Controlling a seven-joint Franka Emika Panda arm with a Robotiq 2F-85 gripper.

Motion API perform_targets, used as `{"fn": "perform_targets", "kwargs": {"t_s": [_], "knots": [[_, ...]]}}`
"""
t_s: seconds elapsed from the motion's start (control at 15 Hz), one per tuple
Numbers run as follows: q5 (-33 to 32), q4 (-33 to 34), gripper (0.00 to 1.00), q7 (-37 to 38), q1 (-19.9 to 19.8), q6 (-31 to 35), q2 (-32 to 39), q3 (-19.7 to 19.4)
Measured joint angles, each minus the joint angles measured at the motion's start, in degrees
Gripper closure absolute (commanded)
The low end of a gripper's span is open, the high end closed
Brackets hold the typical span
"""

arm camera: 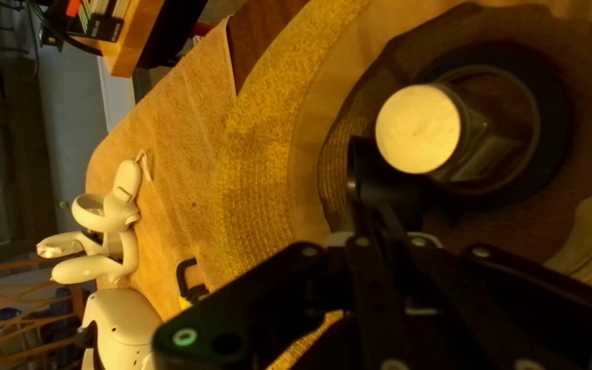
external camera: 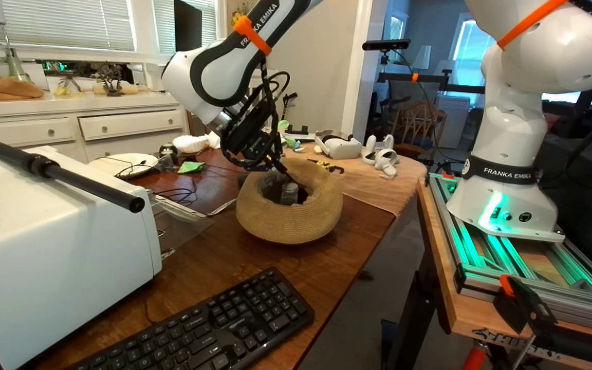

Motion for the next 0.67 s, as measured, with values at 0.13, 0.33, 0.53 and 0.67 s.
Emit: {"fn": "perform_targets", "kwargs": {"t_s": [0.13,0.33,0.53,0.67], "knots": [[0.0,0.0,0.99,-0.2,0.1,0.0,-0.1,0.0],[-0.3,0.1,0.99,-0.9,0.6,-0.1,-0.3,0.0],[-1.5,0.7,0.99,-1.8,1.6,-0.8,-0.5,0.1],[-3.3,1.5,0.99,-2.1,2.9,-2.0,-0.7,0.2]]}}
